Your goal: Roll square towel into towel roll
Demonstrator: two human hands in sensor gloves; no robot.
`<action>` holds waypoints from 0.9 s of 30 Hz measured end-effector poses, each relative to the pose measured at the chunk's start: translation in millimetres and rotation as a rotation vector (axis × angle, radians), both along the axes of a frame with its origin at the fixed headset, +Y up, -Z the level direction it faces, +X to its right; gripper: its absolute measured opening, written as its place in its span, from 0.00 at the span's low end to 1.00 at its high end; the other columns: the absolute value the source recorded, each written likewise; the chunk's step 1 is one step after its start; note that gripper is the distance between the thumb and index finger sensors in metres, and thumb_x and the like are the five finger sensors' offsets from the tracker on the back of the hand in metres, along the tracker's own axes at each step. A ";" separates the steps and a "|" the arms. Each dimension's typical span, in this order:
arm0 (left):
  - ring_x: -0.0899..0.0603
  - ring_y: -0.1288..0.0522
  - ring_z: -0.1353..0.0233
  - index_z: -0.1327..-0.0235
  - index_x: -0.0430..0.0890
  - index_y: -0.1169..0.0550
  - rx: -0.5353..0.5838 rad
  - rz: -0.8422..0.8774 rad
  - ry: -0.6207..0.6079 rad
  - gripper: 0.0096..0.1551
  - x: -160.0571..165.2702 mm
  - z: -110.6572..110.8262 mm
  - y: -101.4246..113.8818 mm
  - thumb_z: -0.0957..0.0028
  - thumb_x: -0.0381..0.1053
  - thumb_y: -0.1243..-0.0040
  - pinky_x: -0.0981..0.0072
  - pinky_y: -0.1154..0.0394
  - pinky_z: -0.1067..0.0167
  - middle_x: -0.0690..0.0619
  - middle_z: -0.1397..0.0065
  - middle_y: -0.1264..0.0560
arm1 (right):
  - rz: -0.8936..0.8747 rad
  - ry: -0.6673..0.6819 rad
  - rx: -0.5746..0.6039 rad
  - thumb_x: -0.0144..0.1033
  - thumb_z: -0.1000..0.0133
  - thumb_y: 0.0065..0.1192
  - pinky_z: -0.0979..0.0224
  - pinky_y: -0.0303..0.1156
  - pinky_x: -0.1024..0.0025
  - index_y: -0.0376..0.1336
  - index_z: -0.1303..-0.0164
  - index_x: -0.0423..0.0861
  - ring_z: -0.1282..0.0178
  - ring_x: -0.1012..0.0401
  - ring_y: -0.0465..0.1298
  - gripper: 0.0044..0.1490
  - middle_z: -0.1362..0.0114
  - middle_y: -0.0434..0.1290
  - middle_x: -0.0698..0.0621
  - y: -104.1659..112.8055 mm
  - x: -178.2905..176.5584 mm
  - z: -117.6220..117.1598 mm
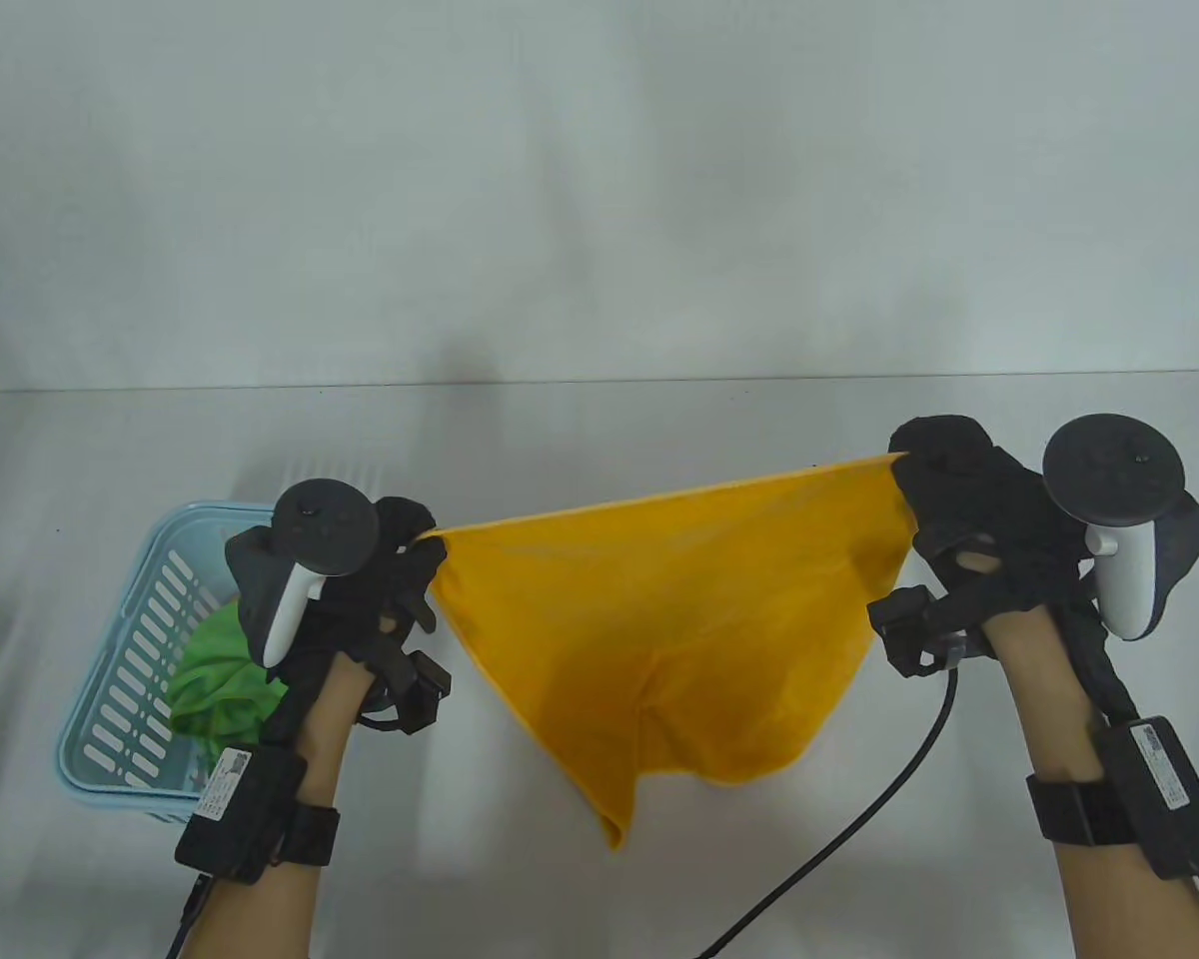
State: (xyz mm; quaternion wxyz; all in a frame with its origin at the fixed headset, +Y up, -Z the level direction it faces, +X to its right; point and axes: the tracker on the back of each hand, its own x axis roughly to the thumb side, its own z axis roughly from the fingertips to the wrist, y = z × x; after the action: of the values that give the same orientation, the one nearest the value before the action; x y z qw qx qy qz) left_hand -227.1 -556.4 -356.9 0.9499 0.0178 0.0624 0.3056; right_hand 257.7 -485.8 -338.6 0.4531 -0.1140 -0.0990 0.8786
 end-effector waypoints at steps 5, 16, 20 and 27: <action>0.42 0.25 0.27 0.44 0.60 0.25 0.082 0.118 -0.054 0.23 -7.0 9.2 38.3 0.55 0.55 0.37 0.42 0.30 0.30 0.59 0.30 0.27 | -0.037 -0.003 0.018 0.44 0.56 0.67 0.35 0.71 0.46 0.70 0.50 0.63 0.43 0.51 0.79 0.22 0.41 0.78 0.54 6.1 12.8 4.3; 0.48 0.15 0.39 0.45 0.62 0.23 0.249 0.201 -0.155 0.22 -10.2 44.8 97.3 0.54 0.55 0.37 0.45 0.26 0.32 0.63 0.45 0.16 | -0.206 0.086 0.106 0.42 0.55 0.66 0.37 0.72 0.48 0.69 0.49 0.62 0.48 0.54 0.81 0.23 0.49 0.80 0.54 23.2 30.8 33.8; 0.48 0.14 0.41 0.45 0.61 0.22 0.298 0.171 -0.190 0.22 -10.1 52.9 116.0 0.54 0.55 0.37 0.45 0.26 0.32 0.64 0.47 0.16 | -0.275 0.131 0.163 0.43 0.54 0.65 0.37 0.72 0.48 0.68 0.48 0.61 0.50 0.55 0.80 0.23 0.52 0.80 0.54 33.6 34.8 44.9; 0.49 0.14 0.45 0.45 0.60 0.21 0.282 0.167 -0.185 0.22 -6.5 30.0 131.5 0.55 0.55 0.36 0.45 0.26 0.33 0.63 0.50 0.16 | -0.219 0.071 0.165 0.43 0.54 0.65 0.36 0.72 0.48 0.68 0.47 0.61 0.51 0.55 0.80 0.24 0.53 0.79 0.54 43.2 38.0 24.7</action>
State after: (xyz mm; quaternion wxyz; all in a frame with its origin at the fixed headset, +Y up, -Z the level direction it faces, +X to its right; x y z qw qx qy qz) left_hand -233.6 -425.0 -327.0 0.9111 0.1174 -0.0675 0.3894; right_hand 295.7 -442.6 -313.9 0.5571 -0.0555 -0.1418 0.8164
